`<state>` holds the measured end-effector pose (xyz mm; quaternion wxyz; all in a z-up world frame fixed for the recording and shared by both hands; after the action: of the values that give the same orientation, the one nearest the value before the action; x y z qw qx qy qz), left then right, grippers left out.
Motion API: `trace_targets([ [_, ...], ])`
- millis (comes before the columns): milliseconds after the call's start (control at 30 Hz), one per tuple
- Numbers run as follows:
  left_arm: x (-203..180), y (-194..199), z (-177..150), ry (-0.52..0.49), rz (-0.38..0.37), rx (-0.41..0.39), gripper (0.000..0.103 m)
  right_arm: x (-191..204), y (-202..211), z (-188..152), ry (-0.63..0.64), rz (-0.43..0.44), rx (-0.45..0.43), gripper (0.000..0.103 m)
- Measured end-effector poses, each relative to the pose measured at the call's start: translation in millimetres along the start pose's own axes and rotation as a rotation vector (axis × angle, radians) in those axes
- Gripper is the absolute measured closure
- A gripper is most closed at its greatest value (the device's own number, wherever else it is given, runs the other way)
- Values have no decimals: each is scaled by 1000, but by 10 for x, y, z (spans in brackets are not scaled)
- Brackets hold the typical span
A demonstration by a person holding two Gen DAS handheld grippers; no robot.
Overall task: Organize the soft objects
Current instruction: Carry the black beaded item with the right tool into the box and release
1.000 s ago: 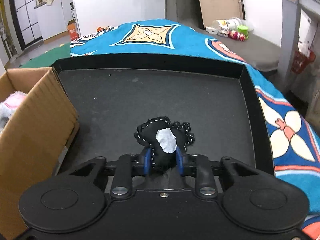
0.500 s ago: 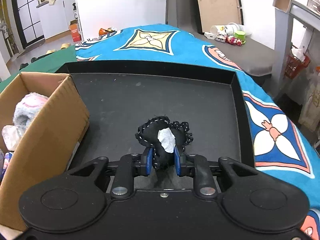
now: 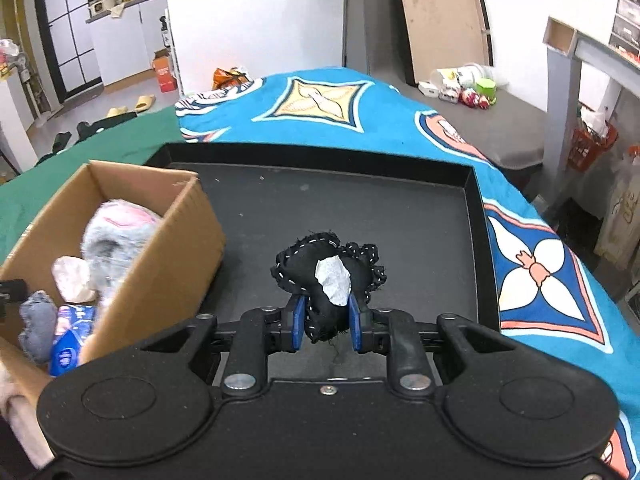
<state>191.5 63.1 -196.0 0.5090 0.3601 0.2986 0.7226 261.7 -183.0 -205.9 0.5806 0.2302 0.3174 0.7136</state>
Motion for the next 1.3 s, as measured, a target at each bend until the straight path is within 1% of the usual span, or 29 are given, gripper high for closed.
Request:
trace_targets([
  [200, 38, 31, -9, 27, -25, -7, 64, 138, 202, 92, 8, 29, -29, 81],
  [533, 95, 83, -30, 59, -102, -23, 66, 441, 538, 261, 40, 80, -86, 81],
  [567, 100, 77, -31, 62, -109, -21, 68, 474, 562, 273, 43, 87, -89, 81],
  [733, 136, 54, -51, 88, -149, -14, 69, 682, 652, 343, 69, 114, -102, 81],
  [833, 171, 35, -73, 113, -170, -8, 73, 805, 684, 369, 84, 130, -108, 81],
  [900, 189, 9, -88, 128, -188, 2, 82, 890, 694, 388, 97, 141, -111, 81],
  [1000, 210, -25, -107, 150, -220, 16, 89, 1026, 703, 403, 112, 155, -108, 81],
  [1067, 216, -31, -111, 156, -235, 15, 91, 1110, 708, 410, 128, 160, -110, 81],
  [1300, 247, -27, -129, 183, -283, 2, 92, 1390, 693, 403, 169, 191, -105, 80],
])
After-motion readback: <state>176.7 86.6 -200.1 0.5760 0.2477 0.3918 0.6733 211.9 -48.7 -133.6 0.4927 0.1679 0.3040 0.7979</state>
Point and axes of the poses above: each gripper's, at about its wrist camera, not at the fingertips, and y roughly against the way its jaws point, x to its left, z to its top, the point moved 6 cm from there along -y, roughly the way its jaws point, and after that the axes turned 4 degrees about -z, right-handed, at the moved point
